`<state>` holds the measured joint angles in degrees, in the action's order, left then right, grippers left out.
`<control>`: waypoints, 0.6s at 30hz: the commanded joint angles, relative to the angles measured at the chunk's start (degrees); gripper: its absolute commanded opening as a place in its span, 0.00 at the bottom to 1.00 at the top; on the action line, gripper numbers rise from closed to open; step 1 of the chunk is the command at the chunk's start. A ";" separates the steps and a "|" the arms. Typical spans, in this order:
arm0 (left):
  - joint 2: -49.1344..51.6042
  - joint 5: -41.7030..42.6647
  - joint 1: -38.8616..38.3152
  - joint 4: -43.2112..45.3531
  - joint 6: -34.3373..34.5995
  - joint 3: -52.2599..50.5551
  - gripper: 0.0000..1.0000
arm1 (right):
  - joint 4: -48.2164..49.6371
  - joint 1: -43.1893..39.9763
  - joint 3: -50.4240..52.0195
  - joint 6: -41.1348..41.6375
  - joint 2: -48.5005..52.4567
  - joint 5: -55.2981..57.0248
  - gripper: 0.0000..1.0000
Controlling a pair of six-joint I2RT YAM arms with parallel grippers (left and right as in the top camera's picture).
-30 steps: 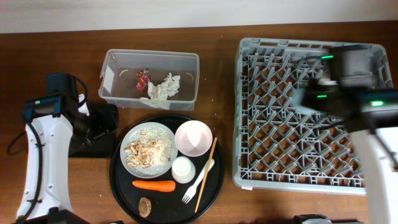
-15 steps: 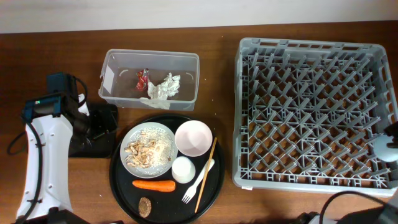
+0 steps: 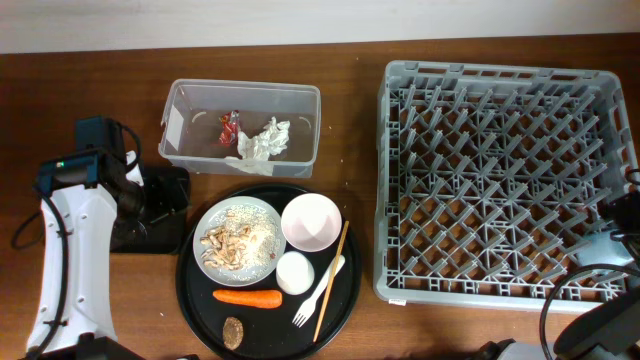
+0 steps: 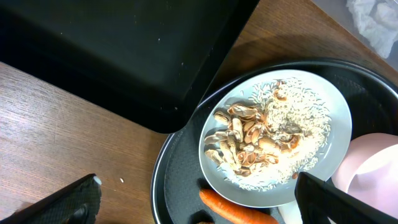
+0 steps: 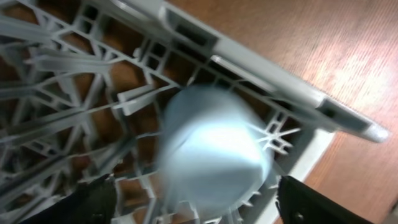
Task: Sort waste into correct bins and load items into the dishwasher rack
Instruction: 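Return the right gripper to the tray and grasp the white cup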
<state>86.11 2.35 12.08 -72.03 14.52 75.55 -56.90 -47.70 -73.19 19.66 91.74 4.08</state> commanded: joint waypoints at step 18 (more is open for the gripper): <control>0.02 -0.17 0.24 -0.04 -0.66 -0.35 0.99 | -10.19 57.99 -3.80 -20.81 -12.63 -21.24 0.87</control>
<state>86.11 2.33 12.08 -72.10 14.52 75.55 -67.46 0.32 -77.65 0.45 78.59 -16.43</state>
